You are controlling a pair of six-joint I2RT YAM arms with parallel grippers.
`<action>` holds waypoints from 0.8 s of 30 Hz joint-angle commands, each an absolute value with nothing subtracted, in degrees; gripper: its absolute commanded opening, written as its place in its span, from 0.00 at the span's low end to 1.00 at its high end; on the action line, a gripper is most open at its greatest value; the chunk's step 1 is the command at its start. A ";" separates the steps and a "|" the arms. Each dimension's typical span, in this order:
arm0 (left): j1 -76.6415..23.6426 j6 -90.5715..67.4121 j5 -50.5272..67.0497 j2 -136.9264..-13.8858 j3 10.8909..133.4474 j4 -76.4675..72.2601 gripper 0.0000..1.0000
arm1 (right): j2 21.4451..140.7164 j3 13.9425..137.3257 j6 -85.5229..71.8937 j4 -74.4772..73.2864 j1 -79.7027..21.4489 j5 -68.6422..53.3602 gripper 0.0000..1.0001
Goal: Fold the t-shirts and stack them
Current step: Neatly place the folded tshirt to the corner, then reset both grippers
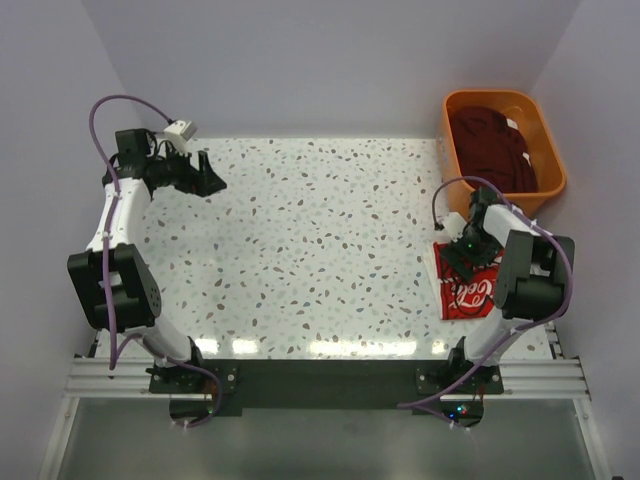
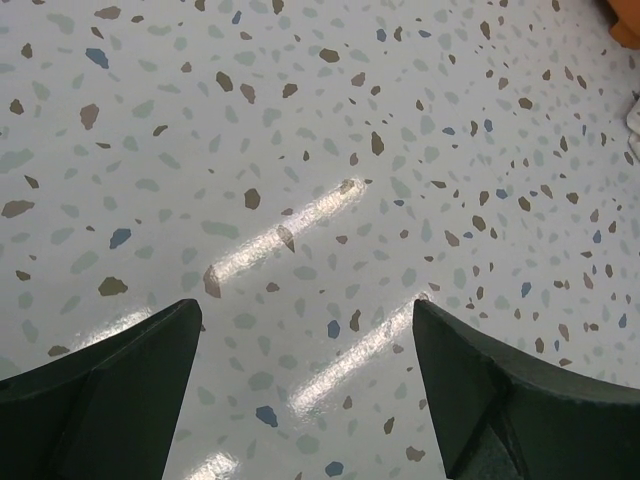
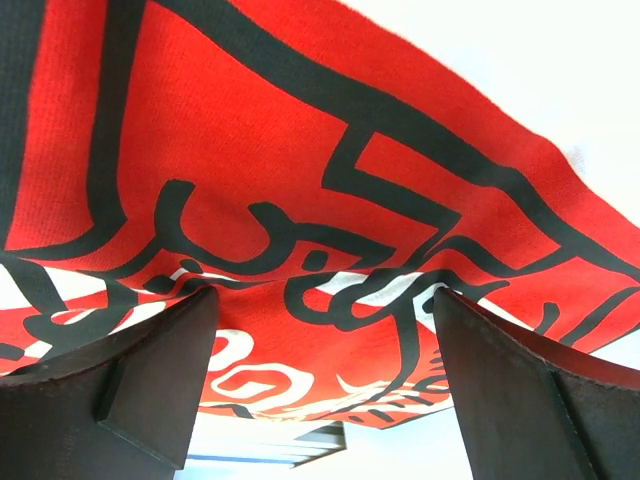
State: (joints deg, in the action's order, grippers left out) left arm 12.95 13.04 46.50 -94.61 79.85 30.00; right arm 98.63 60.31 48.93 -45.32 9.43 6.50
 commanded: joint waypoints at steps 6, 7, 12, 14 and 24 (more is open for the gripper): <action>12.92 14.15 47.37 -94.22 81.91 29.27 0.94 | 99.76 65.29 52.04 -45.51 11.43 6.68 0.92; 12.83 14.06 47.46 -94.22 81.91 29.09 0.95 | 99.32 66.35 51.25 -46.57 11.34 5.37 0.92; 12.83 12.66 47.46 -93.43 81.22 27.69 1.00 | 94.23 75.40 47.03 -56.40 7.57 -2.97 0.94; 12.74 11.87 47.11 -92.90 80.95 26.37 1.00 | 91.68 79.16 45.89 -59.14 5.72 -6.66 0.94; 10.55 14.49 40.70 -94.83 85.08 33.12 1.00 | 90.69 88.15 26.64 -51.89 -11.66 -23.11 0.99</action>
State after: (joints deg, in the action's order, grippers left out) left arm 11.86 11.88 43.09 -94.80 81.58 30.79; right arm 89.60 86.85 35.73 -56.97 -6.76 -16.03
